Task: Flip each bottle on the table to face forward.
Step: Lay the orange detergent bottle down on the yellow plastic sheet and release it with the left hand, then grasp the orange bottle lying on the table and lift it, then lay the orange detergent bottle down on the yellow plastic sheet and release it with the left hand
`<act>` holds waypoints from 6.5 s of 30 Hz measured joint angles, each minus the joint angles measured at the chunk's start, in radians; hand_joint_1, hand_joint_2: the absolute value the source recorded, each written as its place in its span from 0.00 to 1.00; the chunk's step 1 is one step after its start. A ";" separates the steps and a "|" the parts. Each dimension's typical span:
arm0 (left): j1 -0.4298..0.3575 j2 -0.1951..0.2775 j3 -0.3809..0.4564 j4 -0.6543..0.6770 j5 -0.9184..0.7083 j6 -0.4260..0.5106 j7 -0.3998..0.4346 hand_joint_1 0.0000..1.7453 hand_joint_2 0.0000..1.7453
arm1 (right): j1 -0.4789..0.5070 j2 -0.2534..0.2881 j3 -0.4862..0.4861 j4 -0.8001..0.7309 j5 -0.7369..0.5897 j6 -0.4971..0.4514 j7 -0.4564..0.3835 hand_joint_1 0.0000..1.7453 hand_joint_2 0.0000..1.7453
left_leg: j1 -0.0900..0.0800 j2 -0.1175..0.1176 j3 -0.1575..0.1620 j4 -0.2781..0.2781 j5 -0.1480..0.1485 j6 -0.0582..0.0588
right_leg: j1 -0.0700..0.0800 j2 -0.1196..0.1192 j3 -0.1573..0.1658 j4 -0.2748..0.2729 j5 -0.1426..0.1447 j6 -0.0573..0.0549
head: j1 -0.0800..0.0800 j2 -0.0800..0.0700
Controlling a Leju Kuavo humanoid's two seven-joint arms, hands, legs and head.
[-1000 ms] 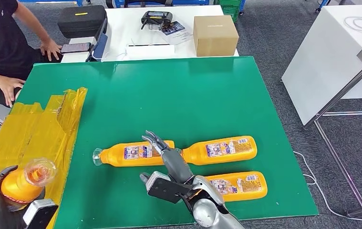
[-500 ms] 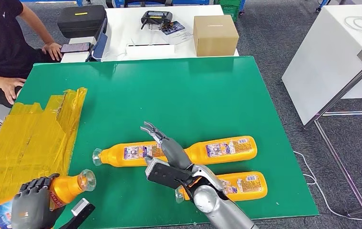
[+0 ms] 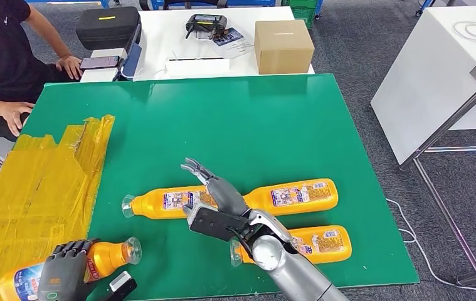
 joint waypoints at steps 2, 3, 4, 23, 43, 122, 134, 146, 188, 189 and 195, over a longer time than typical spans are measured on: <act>-0.005 0.007 -0.006 0.007 0.001 0.000 -0.002 1.00 1.00 | -0.009 0.002 0.004 0.010 0.000 0.005 0.005 0.00 1.00 | 0.000 0.000 0.000 0.000 0.000 0.000 | 0.000 0.000 0.000 0.000 0.000 0.000 | 0.000 0.000; -0.008 0.010 -0.010 0.011 0.001 -0.001 -0.002 1.00 1.00 | -0.015 0.003 0.006 0.016 0.000 0.007 0.007 0.00 1.00 | 0.000 0.000 0.000 0.000 0.000 0.000 | 0.000 0.000 0.000 0.000 0.000 0.000 | 0.000 0.000; -0.011 0.014 -0.012 0.015 0.002 -0.003 -0.003 0.75 1.00 | -0.021 0.005 0.009 0.022 0.000 0.008 0.009 0.00 1.00 | 0.000 0.000 0.000 0.000 0.000 0.000 | 0.000 0.000 0.000 0.000 0.000 0.000 | 0.000 0.000; -0.046 0.115 -0.113 0.106 -0.050 0.034 0.119 0.00 0.00 | -0.181 0.024 0.123 0.247 0.035 0.093 0.109 0.00 1.00 | 0.000 -0.001 0.001 0.000 0.000 0.000 | 0.000 0.000 0.002 0.000 0.000 0.000 | 0.000 0.000; -0.073 0.072 -0.092 0.047 0.422 0.007 -0.156 0.00 0.00 | -0.227 0.020 0.182 0.363 0.087 0.061 0.155 0.00 1.00 | 0.000 -0.001 0.001 0.000 0.000 0.000 | 0.000 0.000 0.000 0.000 0.000 0.000 | 0.000 0.000; 0.037 -0.249 0.221 -0.260 1.852 -1.212 -0.024 0.00 1.00 | 0.112 0.104 0.027 0.028 0.202 -0.128 -0.028 1.00 1.00 | 0.000 0.001 0.001 0.000 -0.001 -0.001 | 0.000 0.002 0.000 0.000 -0.001 -0.001 | 0.000 0.000; 0.034 -0.252 0.219 -0.259 1.847 -1.195 -0.023 0.00 1.00 | 0.036 0.105 0.207 0.095 0.287 -0.081 -0.018 1.00 1.00 | 0.000 0.001 0.000 0.000 -0.001 -0.001 | 0.000 0.002 0.000 0.000 -0.001 -0.001 | 0.000 0.000; 0.036 -0.253 0.213 -0.259 1.866 -1.175 -0.025 0.00 1.00 | 0.007 0.119 0.293 0.125 0.257 -0.029 -0.049 1.00 1.00 | 0.000 0.001 0.000 0.000 -0.001 -0.001 | 0.000 0.002 0.000 0.000 -0.001 -0.001 | 0.000 0.000; 0.020 -0.252 0.205 -0.298 1.576 -1.093 -0.172 1.00 1.00 | -0.035 0.177 0.290 0.311 0.268 -0.206 -0.021 0.00 0.00 | 0.001 0.001 0.001 0.000 -0.001 -0.001 | 0.000 0.002 -0.001 0.000 -0.001 -0.001 | 0.000 0.000; 0.017 -0.252 0.218 -0.305 1.516 -1.055 -0.201 1.00 1.00 | -0.027 0.169 0.278 0.294 0.290 -0.223 -0.022 0.00 0.00 | 0.001 0.001 0.001 0.000 -0.001 -0.001 | 0.001 0.002 -0.001 0.000 -0.001 -0.001 | 0.000 0.000; -0.004 -0.251 0.291 -0.368 1.190 -0.752 -0.347 1.00 1.00 | 0.069 0.123 0.191 0.098 0.441 -0.319 -0.056 0.00 0.00 | 0.001 0.001 0.000 0.000 -0.001 -0.001 | 0.001 0.001 -0.001 0.000 -0.001 -0.001 | 0.000 0.000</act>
